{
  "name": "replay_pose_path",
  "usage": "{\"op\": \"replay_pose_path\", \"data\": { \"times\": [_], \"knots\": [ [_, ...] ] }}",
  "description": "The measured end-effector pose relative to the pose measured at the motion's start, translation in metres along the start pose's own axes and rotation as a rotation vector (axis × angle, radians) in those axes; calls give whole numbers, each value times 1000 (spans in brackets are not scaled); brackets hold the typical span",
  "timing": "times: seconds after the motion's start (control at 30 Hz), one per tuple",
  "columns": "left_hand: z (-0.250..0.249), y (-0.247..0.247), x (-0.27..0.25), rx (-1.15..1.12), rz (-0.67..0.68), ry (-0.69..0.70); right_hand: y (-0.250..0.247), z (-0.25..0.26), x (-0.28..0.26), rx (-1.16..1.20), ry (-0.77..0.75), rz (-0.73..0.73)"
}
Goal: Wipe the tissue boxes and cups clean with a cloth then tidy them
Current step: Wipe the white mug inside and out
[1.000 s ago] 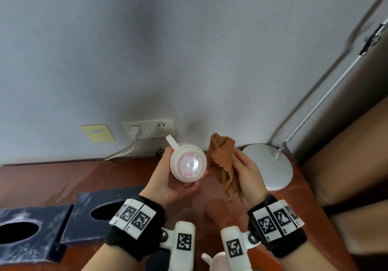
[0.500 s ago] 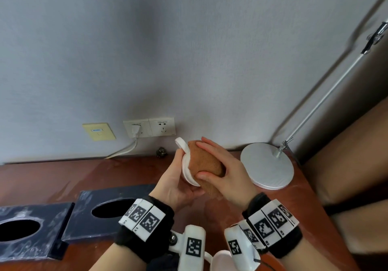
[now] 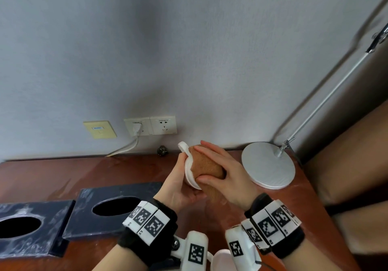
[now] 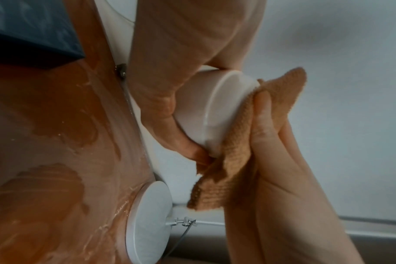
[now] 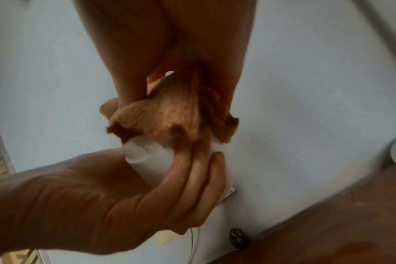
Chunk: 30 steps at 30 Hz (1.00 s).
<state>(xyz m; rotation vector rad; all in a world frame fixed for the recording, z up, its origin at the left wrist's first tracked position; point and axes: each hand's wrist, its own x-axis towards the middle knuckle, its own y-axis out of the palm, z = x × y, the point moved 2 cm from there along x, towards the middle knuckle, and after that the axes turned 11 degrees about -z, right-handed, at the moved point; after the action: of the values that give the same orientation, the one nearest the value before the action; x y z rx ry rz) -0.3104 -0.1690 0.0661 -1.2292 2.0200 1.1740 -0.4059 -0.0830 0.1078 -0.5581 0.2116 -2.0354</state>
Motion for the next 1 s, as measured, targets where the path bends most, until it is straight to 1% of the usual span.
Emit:
{"op": "replay_pose_path", "data": {
  "times": [0.07, 0.13, 0.2, 0.23, 0.27, 0.3, 0.37, 0.4, 0.47, 0.53, 0.63, 0.7, 0.73, 0.8, 0.87, 0.9, 0.93, 1.0],
  "knots": [
    [2, 0, -1, -55, 23, -28, 0, -1, 2, 20, 34, -121],
    [2, 0, 1, -115, 19, -61, 1, -3, 5, 66, 109, -261],
    [1, -2, 2, -121, 0, -75, 1, -6, 9, 93, 172, -328],
    [0, -2, 3, -125, -2, -78, -2, -9, 10, 149, 199, -322],
    [-1, -3, 3, -132, -5, -79, -3, -10, 10, 222, 210, -268],
    [-3, -4, 2, -137, -13, -70, -3, -10, 9, 260, 189, -176],
    [-4, -2, 1, -102, -8, -42, 2, -8, 0, 158, 73, 3],
    [-3, 1, -3, -81, 5, -38, 4, -8, -3, 93, 28, 33],
    [-1, 5, -8, -58, 20, -32, 5, -6, -4, 45, -3, 2],
    [1, 7, -10, -88, 49, -47, 3, -7, -2, 57, 0, -48],
    [2, 8, -9, -176, 53, -69, -2, -8, 3, 110, 64, -187],
    [0, 6, -6, -185, 40, -73, -4, -9, 5, 114, 103, -229],
    [-1, 5, -5, -176, 32, -74, -6, -10, 6, 113, 106, -209],
    [-4, 2, -2, -135, 14, -55, -7, -11, 6, 118, 89, -87],
    [-5, 0, -4, -92, 7, -51, -4, -11, 2, 69, 2, 62],
    [-4, 0, -5, -85, 9, -55, -3, -11, 1, 51, -30, 104],
    [-2, 0, -5, -88, 17, -56, -4, -11, 0, 53, -44, 115],
    [1, 1, -7, -114, 46, -60, -6, -11, 0, 95, -29, 94]
  ]
}}
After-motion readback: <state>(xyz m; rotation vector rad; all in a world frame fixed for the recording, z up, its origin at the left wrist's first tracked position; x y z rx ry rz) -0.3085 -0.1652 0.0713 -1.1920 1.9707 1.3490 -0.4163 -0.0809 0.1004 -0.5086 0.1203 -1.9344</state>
